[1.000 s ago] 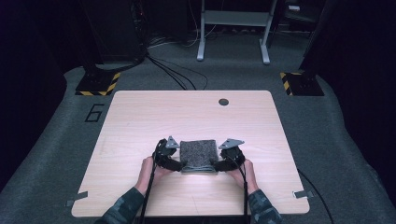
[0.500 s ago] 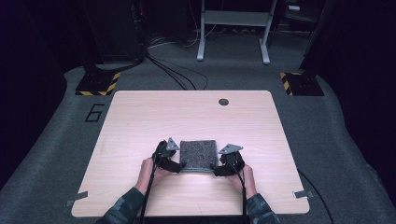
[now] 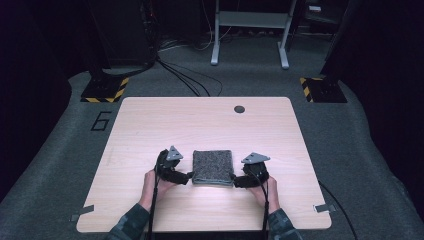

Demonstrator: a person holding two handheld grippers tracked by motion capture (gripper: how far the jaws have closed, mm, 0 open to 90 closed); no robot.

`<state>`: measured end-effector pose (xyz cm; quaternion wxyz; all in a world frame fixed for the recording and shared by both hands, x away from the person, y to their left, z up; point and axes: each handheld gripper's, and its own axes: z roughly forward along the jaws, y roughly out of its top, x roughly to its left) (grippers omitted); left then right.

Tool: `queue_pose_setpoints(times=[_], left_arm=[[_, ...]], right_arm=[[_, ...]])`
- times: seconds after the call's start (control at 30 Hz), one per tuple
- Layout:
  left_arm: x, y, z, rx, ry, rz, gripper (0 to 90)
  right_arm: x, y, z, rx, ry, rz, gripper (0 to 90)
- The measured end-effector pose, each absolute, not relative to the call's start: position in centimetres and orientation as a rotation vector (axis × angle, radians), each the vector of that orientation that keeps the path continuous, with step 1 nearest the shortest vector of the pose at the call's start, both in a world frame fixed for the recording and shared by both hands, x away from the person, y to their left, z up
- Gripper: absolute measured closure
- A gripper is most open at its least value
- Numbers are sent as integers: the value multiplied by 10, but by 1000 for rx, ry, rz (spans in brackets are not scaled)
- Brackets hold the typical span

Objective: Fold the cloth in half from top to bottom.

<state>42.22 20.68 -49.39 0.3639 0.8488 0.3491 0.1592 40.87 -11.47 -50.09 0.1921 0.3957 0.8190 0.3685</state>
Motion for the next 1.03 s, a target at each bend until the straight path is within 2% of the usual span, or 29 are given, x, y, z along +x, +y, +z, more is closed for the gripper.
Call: queue_pose_setpoints(times=[0.2,0.6,0.83,1.03], left_arm=[[409,247,-497,2138,1003,462,95],[390,318,-521,2070,1225,546,87],[387,335,-530,2016,1291,568,77],[388,337,-531,2017,1279,570,69]], right_arm=[[400,-148,-495,1174,2209,1045,148],[378,-217,-517,1356,2079,928,142],[376,-232,-528,1374,2056,892,118],[380,-235,-528,1406,2068,897,99]])
